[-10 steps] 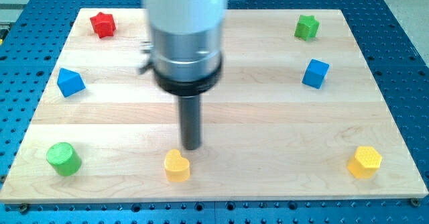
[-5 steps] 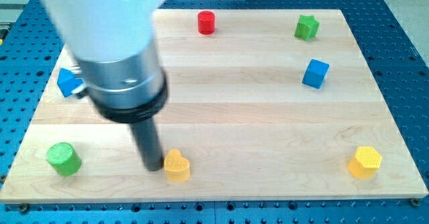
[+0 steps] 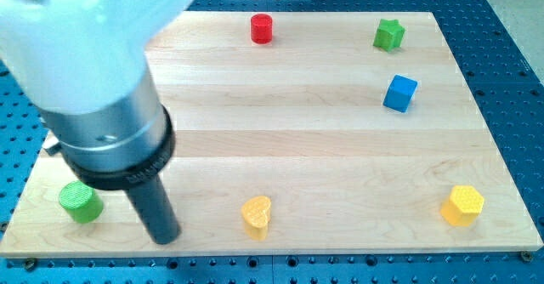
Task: Push the heart close to the hexagon
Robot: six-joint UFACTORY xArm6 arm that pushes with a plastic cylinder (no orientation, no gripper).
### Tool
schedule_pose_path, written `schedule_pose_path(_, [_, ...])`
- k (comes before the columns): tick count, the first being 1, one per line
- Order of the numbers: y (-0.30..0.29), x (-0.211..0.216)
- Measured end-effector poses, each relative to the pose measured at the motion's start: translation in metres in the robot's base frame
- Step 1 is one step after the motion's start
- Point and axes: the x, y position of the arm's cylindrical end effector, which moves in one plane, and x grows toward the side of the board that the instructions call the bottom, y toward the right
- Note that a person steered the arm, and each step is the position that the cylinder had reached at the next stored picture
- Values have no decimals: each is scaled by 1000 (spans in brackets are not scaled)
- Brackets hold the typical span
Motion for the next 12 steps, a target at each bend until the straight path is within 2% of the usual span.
schedule_pose_path(2, [124,-10])
schedule_pose_path(3, [119,-1])
schedule_pose_path(4, [77,9])
schedule_pose_path(6, [74,9])
schedule_pose_path(7, [96,6])
schedule_pose_path(8, [140,-23])
schedule_pose_path(9, [192,-29])
schedule_pose_path(10, [192,-32])
schedule_pose_path(11, [159,-24])
schedule_pose_path(12, [156,7])
